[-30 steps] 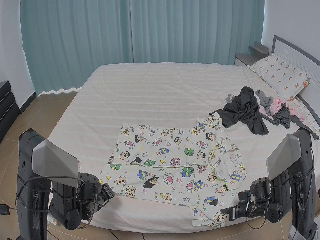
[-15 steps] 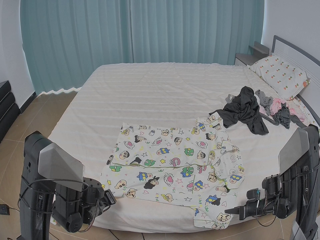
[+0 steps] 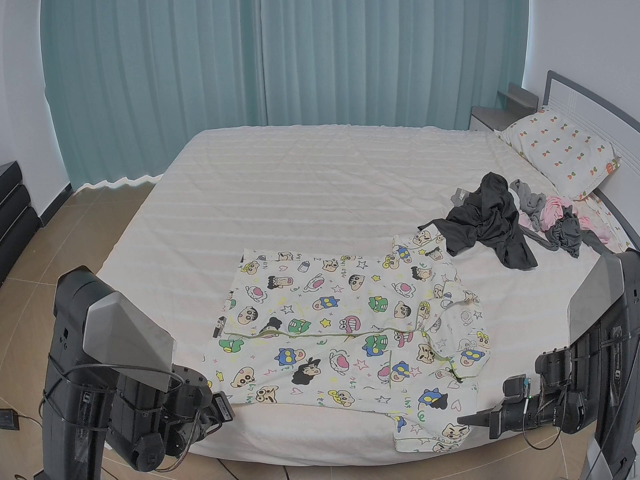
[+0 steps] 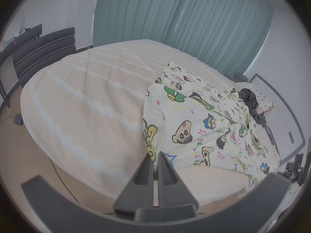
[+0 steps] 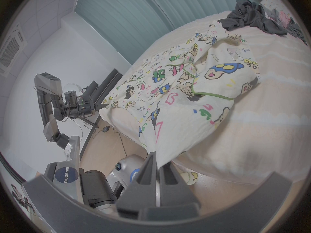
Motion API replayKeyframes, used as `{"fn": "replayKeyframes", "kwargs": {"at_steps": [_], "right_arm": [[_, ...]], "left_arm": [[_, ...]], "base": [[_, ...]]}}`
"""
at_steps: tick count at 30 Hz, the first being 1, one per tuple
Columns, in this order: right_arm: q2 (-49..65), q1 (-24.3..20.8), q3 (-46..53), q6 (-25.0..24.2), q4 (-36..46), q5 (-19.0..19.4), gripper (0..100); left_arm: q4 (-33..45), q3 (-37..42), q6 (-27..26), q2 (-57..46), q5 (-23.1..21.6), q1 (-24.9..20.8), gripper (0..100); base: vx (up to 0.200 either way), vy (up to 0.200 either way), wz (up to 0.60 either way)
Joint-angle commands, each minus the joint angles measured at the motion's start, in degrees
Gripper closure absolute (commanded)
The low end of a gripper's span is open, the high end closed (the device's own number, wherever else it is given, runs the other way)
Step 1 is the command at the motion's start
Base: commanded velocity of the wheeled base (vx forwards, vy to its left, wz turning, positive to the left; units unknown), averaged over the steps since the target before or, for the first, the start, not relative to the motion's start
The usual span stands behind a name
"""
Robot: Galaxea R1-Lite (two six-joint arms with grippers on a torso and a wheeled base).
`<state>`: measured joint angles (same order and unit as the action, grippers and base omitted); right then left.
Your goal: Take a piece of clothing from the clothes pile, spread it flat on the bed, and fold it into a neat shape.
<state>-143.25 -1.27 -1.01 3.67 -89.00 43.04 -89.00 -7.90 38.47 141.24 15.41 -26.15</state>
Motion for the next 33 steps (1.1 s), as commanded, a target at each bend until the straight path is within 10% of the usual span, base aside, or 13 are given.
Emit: {"fn": "replayKeyframes", "kwargs": {"at_steps": [1,33], "right_arm": [[0.3,1.9,1.0,1.8,0.1,1.6,100],[10.5,6.5,1.0,21.5,26.9,3.5,100]], "left_arm": [[-1.0,2.1,-0.2,0.0,-1.2,-1.2,100],[-1.0,2.9,-4.2,0.2,-1.3,-2.5,100]], "base": [[0.0,0.0,0.0],[0.0,0.0,0.0]]}}
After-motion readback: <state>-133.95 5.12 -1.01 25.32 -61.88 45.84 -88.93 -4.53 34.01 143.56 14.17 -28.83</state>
